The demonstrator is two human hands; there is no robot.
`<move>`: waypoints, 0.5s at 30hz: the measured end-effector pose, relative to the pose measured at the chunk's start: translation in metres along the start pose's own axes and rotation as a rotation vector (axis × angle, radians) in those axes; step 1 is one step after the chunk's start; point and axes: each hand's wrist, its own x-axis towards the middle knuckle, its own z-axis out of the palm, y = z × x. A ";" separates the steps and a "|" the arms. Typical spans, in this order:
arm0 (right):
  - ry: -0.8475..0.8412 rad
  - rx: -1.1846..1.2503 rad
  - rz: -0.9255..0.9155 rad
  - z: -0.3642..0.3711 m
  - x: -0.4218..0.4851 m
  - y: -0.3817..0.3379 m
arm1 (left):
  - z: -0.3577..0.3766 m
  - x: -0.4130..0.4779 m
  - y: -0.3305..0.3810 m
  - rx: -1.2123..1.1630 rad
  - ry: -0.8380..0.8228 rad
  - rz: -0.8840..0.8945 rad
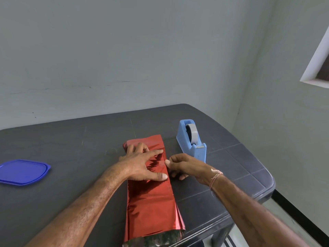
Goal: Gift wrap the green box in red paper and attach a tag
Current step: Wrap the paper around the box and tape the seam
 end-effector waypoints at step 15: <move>0.086 -0.187 -0.103 0.008 0.012 0.011 | 0.001 -0.001 -0.002 -0.028 -0.009 0.020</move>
